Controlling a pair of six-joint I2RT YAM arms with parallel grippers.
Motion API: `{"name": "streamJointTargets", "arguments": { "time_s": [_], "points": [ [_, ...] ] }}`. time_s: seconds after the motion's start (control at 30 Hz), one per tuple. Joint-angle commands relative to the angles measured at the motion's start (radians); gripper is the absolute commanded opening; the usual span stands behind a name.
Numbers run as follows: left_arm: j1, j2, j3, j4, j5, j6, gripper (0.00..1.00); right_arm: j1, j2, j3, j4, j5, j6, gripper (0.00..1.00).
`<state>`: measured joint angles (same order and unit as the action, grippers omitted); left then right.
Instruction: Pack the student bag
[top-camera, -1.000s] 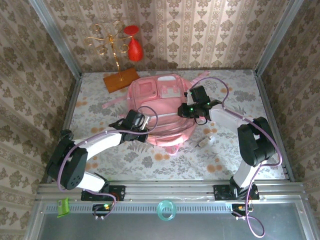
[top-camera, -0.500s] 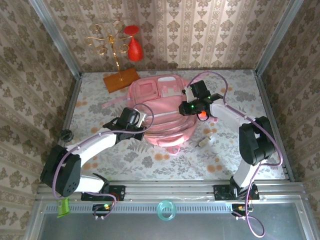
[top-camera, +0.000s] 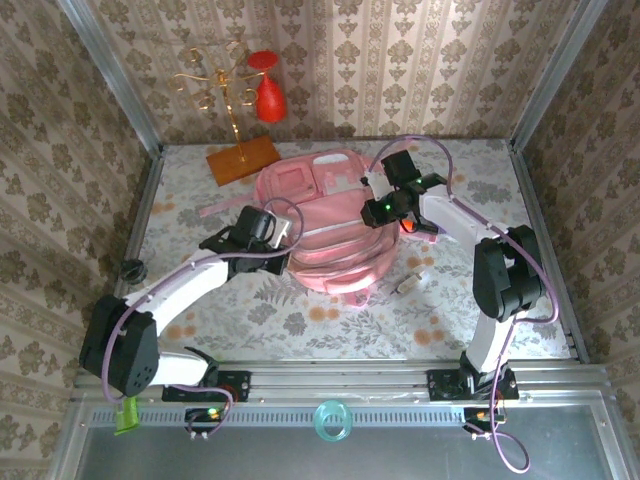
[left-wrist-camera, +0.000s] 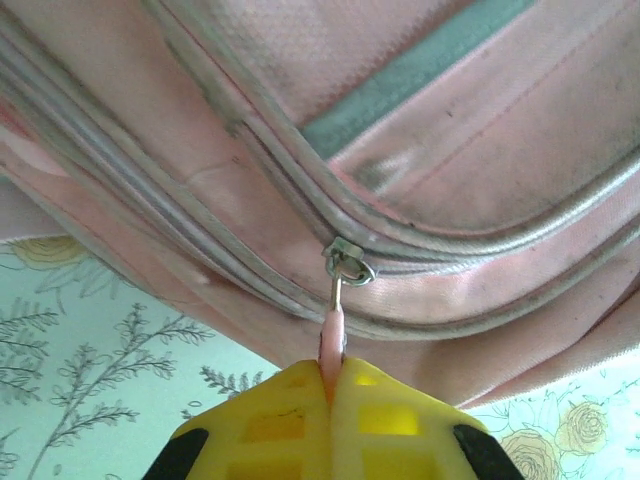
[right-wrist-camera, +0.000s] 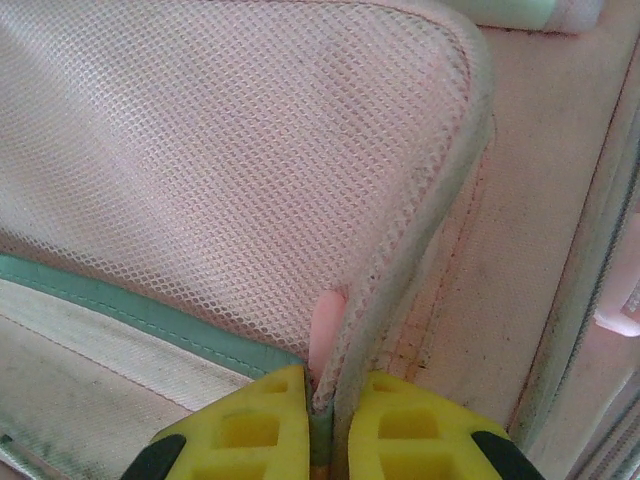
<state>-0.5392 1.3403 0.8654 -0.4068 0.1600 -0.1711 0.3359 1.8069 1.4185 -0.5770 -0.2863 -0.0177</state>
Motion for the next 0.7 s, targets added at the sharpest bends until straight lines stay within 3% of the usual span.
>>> {"name": "streamJointTargets", "arguments": {
  "time_s": [0.0, 0.53, 0.6, 0.67],
  "points": [
    [0.052, 0.05, 0.074, -0.122, -0.033, 0.035, 0.0, -0.037, 0.007, 0.026, -0.067, 0.087, -0.143, 0.0],
    [0.105, 0.236, 0.239, -0.063, -0.055, 0.081, 0.0, -0.039, -0.014, -0.014, -0.024, 0.039, -0.188, 0.0],
    [0.106, 0.203, 0.213, -0.059, -0.073, 0.075, 0.24, -0.045, -0.014, -0.006, -0.018, -0.011, -0.133, 0.0],
    [0.105, 0.139, 0.166, -0.042, -0.101, 0.07, 0.4, -0.054, -0.022, -0.008, 0.006, -0.072, -0.054, 0.0]
  ]
}}
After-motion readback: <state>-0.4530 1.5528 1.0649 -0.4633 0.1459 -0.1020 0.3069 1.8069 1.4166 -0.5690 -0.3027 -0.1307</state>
